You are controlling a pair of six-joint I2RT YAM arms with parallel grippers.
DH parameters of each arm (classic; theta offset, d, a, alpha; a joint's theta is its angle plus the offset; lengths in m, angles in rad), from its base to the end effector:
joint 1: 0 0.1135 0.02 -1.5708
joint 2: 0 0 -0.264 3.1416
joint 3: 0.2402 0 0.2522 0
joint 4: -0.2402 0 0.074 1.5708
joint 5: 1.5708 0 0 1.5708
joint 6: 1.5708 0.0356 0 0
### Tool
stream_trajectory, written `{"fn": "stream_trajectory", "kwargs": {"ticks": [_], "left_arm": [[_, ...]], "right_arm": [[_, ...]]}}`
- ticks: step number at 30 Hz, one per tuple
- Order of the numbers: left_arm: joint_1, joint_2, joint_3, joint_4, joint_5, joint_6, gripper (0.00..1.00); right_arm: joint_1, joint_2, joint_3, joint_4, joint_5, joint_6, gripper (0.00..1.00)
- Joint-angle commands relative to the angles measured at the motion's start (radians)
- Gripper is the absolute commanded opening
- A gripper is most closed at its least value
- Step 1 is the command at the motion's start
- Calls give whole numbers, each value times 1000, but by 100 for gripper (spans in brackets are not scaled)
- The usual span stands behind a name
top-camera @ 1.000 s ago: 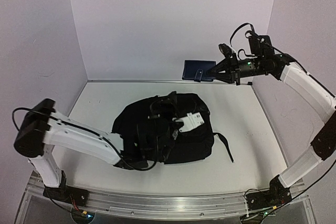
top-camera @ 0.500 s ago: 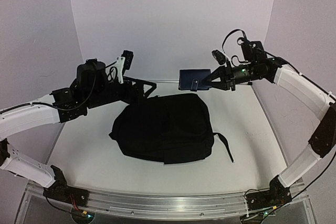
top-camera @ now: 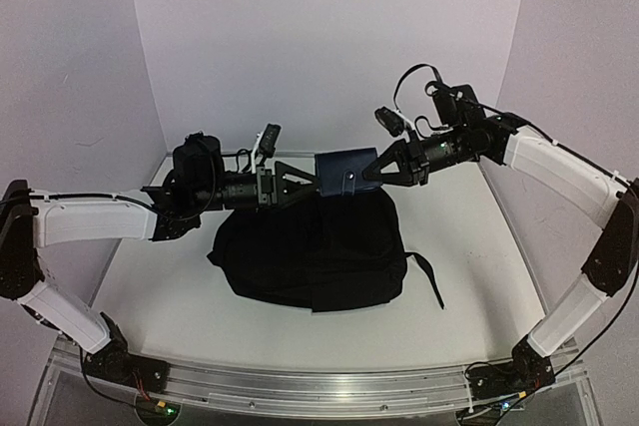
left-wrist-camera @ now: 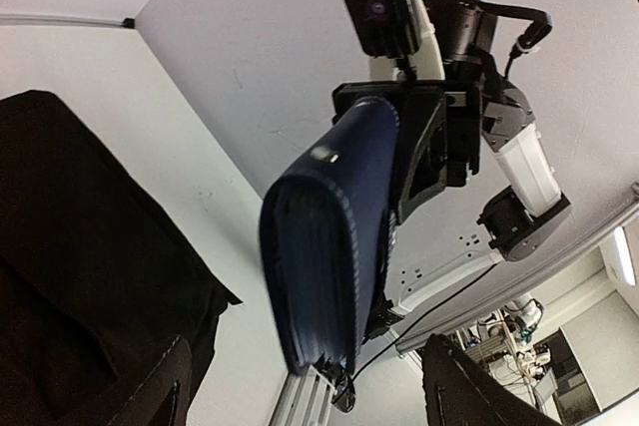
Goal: Pack the student bag
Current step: Pick up the personal item from the center of the board, then place the personal item in the student bag.
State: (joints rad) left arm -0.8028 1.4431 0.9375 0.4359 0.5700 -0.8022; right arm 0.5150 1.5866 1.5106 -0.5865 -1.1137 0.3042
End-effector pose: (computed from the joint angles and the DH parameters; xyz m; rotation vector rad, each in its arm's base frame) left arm 0.2178 -0.2532 0.3020 0.5078 1.8563 -1.6230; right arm 0.2834 0.1971 0.3635 -0.8917 2.1066 1.6754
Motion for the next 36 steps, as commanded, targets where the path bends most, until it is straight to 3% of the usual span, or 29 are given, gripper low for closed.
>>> {"fn": "stream_trajectory", "kwargs": {"ticks": [1,9,13,17,22,26,36], "left_arm": [[2,20,2,206,97,-79,77],[2,41,-5,264,104,-110,51],[4,30,-16,237,68,-106,22],[29,-7,-74,228,-13,-142,1],[83,-127,-192,182,-171,-197,0],[115,-226,-270,122,-288,-234,0],[122,-388,-366,-90,-462,-289,0]], "right_arm": [[34,15,8,36,-20,-28,2],[63,46,29,36,-3,-19,6],[69,62,41,33,83,-10,20],[69,94,116,-38,285,-61,48],[91,151,210,-109,636,-94,60],[165,217,269,-154,838,-142,61],[328,411,419,-221,1087,-242,67]]}}
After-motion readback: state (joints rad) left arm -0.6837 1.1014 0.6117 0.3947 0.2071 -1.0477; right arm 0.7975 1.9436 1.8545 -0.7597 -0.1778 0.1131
